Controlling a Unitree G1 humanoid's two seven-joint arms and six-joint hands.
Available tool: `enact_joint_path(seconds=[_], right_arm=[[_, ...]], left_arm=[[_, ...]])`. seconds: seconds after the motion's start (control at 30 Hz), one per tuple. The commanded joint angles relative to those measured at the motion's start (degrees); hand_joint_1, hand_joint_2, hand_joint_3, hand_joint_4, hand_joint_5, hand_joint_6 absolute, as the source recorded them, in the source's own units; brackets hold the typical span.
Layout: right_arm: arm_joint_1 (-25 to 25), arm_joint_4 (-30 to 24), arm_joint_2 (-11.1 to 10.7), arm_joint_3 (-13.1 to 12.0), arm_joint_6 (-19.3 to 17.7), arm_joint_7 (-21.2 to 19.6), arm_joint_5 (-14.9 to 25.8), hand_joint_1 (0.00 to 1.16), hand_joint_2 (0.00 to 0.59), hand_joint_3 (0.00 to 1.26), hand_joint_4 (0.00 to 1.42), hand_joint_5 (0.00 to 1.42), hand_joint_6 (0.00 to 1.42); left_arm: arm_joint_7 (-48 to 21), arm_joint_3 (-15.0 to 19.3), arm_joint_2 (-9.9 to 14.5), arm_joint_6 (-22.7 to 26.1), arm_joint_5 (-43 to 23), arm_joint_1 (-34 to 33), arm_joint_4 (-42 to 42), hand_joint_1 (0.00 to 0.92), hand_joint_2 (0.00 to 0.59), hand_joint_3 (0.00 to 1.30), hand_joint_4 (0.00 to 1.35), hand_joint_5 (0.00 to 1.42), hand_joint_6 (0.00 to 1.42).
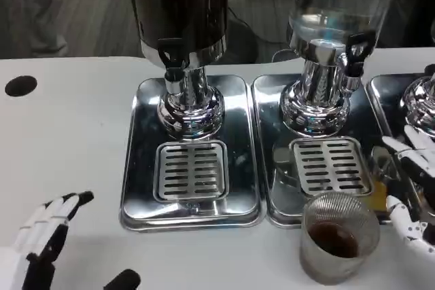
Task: Grasp the cup under the faucet to collect the drink, then remove the cup.
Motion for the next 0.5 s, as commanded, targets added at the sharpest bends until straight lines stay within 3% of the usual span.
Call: enact_joint_path(seconds=[0.03, 0.2, 0.5], right_arm=[[-1.3, 1.2, -1.2, 1.6, 3.1, -4.2, -4.7, 0.24, 0.586, 0.13, 0.00, 0.00, 0.00], [-2.7, 4.9, -2.1, 2.3, 6.2, -6.7, -5.0, 0.16, 0.586, 0.13, 0.00, 0.00, 0.00], [-3.6, 9.0, -5.0, 2.5, 6.7, -7.6, -0.7, 0.14, 0.586, 0.14, 0.00, 0.00, 0.00]], left_arm=[[0.4, -0.2, -0.3, 2.4, 3.8, -0.6, -1.6, 0.000, 0.111, 0.12, 0.00, 0.07, 0.26], [0.9, -0.4, -0.1, 3.1, 4.8, 0.0, -1.2, 0.000, 0.130, 0.10, 0.00, 0.05, 0.25], [1.9, 0.7, 0.5, 3.4, 4.5, 1.1, -0.8, 0.000, 0.137, 0.09, 0.00, 0.05, 0.25]])
